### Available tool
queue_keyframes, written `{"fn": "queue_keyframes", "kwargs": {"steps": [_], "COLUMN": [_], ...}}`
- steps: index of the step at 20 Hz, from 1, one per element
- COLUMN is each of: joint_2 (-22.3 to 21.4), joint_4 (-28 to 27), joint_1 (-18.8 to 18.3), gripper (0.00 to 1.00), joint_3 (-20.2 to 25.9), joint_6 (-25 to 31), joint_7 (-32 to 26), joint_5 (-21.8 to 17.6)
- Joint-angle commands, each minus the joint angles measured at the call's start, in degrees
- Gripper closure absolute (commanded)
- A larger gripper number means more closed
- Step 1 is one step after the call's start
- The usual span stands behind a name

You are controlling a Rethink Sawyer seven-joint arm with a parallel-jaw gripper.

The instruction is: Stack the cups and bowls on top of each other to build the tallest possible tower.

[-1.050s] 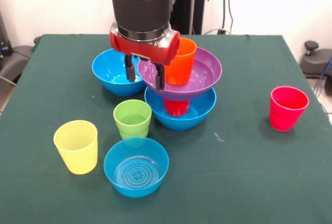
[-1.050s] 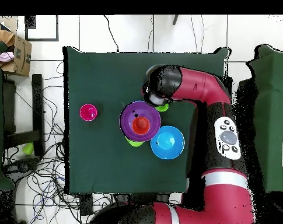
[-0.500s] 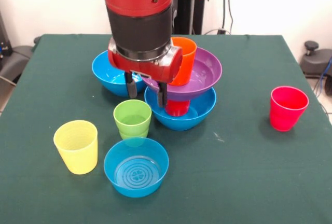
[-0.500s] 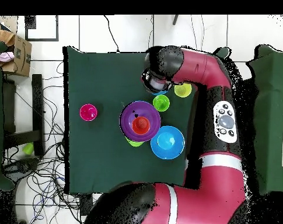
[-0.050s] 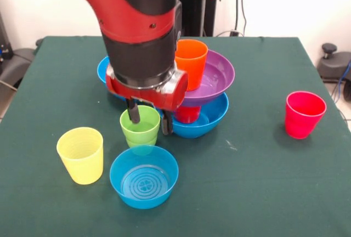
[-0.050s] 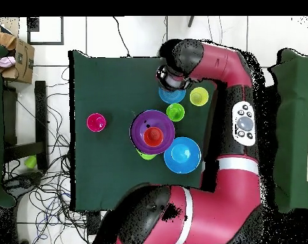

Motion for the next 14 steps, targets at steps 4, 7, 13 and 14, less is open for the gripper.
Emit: {"fn": "queue_keyframes", "kwargs": {"steps": [4,7,13,14], "joint_2": [6.43,6.77,6.97,6.90], "joint_4": [-8.81,-9.25,-8.10,-7.55], "joint_1": [1.22,1.23,0.75,0.55], "gripper": [0.00,0.00,0.00,0.00], "joint_3": [5.43,5.19,4.52,4.55], "joint_6": [4.25,3.92,1.91,1.23], "joint_7": [-13.23,-14.44,-17.01,-17.64], "joint_5": [-3.75,-4.07,-4.81,-4.90]}}
